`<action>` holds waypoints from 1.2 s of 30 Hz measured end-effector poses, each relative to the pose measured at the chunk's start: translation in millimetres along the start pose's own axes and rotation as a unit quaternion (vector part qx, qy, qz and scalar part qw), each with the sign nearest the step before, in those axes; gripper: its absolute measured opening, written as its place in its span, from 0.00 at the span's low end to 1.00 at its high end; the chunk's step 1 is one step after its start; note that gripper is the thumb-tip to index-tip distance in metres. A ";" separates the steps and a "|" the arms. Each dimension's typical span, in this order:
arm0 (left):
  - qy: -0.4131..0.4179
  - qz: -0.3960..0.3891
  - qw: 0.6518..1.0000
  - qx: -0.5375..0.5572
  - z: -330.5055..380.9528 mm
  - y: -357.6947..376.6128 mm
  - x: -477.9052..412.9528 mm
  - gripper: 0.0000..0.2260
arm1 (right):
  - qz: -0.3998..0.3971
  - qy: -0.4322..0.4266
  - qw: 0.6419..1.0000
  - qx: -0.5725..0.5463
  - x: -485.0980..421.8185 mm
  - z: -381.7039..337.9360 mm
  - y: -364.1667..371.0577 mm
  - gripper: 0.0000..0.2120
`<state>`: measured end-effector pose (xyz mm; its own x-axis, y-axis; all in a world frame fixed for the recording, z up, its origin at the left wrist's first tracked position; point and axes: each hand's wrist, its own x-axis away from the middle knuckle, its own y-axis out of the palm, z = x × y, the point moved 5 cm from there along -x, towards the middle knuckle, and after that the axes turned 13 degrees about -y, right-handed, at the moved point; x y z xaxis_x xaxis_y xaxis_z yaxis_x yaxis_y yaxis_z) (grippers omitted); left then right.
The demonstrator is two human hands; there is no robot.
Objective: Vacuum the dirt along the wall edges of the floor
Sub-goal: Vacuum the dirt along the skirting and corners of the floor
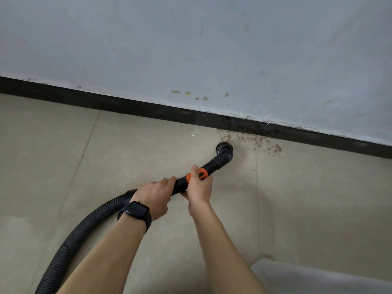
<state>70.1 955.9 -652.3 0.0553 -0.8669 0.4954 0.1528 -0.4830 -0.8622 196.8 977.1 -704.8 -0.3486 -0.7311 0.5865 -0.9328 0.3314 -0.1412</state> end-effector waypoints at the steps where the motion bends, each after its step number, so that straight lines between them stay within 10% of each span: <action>1: 0.000 0.003 1.000 0.004 0.8 0.1 -0.8 0.17 | 0.000 -0.002 1.000 0.001 -2.2 -1.0 0.3 0.20; 25: -0.021 0.012 0.999 0.031 3.8 -4.9 -23.7 0.15 | -0.033 0.004 0.998 0.055 -31.5 -23.7 14.1 0.20; 36: -0.008 -0.040 0.996 0.077 28.3 -16.4 -20.2 0.12 | -0.240 0.085 0.940 0.229 -37.2 -78.6 -26.1 0.23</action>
<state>94.4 984.8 -645.2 0.0520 -0.8239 0.5643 0.3064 -0.5247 -0.7943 241.2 1042.6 -660.3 0.1057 -0.6119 0.7839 -0.9339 -0.3317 -0.1330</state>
